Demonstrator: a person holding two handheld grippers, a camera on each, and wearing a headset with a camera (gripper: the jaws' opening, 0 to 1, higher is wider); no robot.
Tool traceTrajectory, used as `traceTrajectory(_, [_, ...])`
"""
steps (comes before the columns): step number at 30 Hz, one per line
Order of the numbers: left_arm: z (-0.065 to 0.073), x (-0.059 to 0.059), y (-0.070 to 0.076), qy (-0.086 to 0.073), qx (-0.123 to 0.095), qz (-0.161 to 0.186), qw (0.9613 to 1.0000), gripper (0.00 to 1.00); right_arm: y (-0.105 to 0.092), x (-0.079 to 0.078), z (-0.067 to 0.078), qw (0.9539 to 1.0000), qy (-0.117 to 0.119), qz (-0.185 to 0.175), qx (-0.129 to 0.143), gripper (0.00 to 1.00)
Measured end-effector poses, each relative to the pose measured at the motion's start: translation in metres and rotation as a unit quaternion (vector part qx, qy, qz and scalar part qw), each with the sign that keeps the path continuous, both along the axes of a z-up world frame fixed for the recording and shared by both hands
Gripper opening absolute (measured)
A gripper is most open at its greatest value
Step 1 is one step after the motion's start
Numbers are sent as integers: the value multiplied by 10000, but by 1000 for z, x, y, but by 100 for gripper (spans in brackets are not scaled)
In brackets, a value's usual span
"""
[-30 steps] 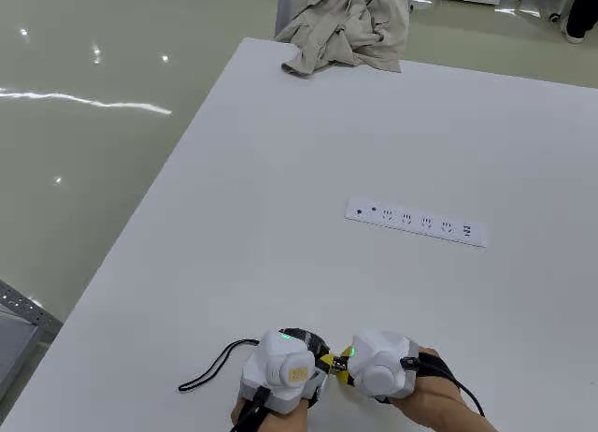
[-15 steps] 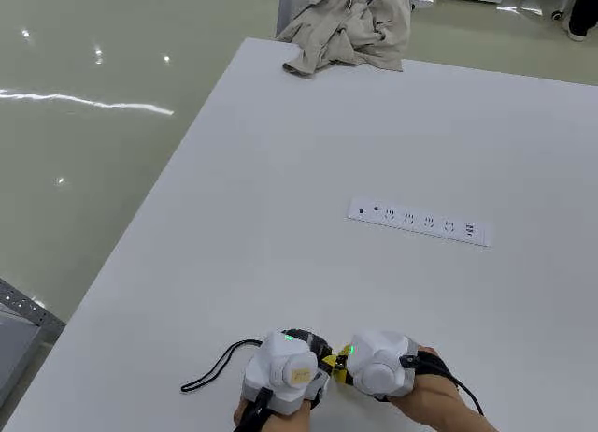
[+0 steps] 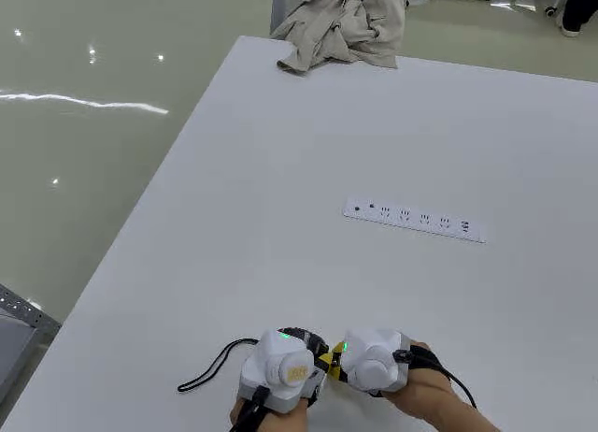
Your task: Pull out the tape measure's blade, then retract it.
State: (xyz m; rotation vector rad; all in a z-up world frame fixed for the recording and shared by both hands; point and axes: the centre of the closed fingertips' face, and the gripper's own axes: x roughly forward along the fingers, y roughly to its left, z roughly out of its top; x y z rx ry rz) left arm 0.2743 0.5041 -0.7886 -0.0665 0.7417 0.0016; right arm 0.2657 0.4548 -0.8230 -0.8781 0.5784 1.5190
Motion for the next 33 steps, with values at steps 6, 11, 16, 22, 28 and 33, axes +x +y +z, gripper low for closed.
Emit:
traceTrajectory(6, [1,0,0,0,-4,6,10000,57,1,0,0,10000,19,25,2,13])
traceTrajectory(11, [1,0,0,-10,3,-5,10000,57,2,0,-1,10000,-18,71,-59,13])
traceTrajectory(16, [1,0,1,-4,-1,6,10000,57,1,0,-1,10000,-31,46,-72,13])
traceTrajectory(22, [1,-1,0,4,67,-4,10000,58,1,0,-2,9999,-53,-21,-89,15])
traceTrajectory(28, [1,-1,-1,-31,160,-92,9998,59,1,0,0,9999,-56,-67,-93,16])
traceTrajectory(33, [1,-2,-1,-55,250,-172,9995,59,0,2,-1,9998,-49,-168,-48,17])
